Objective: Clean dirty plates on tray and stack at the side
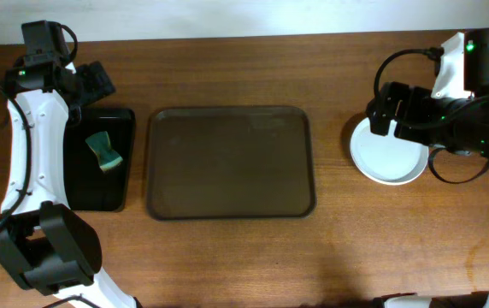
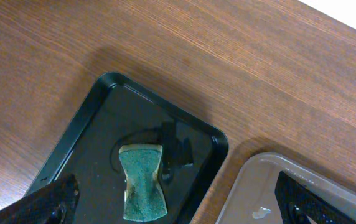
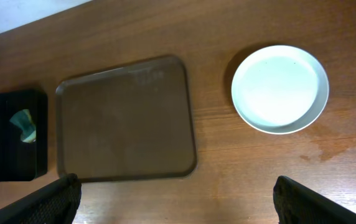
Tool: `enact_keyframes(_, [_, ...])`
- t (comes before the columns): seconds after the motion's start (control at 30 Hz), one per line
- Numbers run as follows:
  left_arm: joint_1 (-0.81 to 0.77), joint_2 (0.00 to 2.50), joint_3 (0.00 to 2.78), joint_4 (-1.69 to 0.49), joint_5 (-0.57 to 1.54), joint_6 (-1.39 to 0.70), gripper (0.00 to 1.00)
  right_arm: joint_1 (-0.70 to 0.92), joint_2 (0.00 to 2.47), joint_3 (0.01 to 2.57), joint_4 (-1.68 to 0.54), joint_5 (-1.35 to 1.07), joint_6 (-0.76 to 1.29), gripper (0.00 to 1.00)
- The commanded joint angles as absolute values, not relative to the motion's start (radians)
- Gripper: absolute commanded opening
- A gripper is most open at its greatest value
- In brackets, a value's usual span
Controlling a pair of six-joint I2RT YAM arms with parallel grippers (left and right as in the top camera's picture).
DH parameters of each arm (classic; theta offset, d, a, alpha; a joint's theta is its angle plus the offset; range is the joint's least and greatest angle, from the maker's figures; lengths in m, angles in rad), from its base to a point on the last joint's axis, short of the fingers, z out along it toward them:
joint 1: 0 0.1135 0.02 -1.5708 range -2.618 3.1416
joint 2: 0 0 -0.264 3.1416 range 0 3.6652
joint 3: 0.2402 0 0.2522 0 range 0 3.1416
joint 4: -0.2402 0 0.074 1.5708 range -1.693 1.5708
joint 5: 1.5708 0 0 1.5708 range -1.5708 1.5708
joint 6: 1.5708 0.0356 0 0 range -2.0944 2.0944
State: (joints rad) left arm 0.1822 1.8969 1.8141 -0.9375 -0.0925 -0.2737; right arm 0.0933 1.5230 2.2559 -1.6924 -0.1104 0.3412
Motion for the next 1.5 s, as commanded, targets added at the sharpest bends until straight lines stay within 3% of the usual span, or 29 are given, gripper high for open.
enact_keyframes(0.0, [0.186,1.897,1.82,-0.936,-0.082,-0.276,0.99,0.091,1.533,2.269,-1.692,-0.109,0.356,0.98])
enact_keyframes(0.13, [0.186,1.897,1.82,-0.936,-0.082,-0.276,0.99,0.091,1.546,2.267,-1.698,-0.122,0.349,0.99])
enact_keyframes(0.23, [0.186,1.897,1.82,-0.936,-0.082,-0.276,0.99,0.105,1.534,2.261,-1.651,-0.12,0.139,0.98])
enact_keyframes(0.4, [0.186,1.897,1.82,-0.936,-0.082,-0.276,0.99,0.105,1.376,2.168,-1.517,-0.09,0.031,0.98])
enact_keyframes(0.5, [0.186,1.897,1.82,-0.936,-0.083,-0.276,0.99,0.103,1.2,1.909,-1.324,-0.088,-0.057,0.98])
enact_keyframes(0.77, [0.186,1.897,1.82,-0.936,-0.082,-0.276,0.99,0.05,0.612,1.013,-0.71,-0.068,-0.056,0.99])
enact_keyframes(0.97, [0.186,1.897,1.82,-0.936,-0.083,-0.276,0.99,0.049,0.25,0.504,-0.255,-0.067,-0.056,0.98])
enact_keyframes(1.17, [0.186,1.897,1.82,-0.936,-0.083,-0.276,0.99,0.051,0.076,0.196,0.028,-0.068,-0.056,0.98])
enact_keyframes(1.47, [0.186,1.897,1.82,-0.936,-0.082,-0.276,0.99,0.051,0.003,0.058,0.035,-0.072,-0.056,0.98])
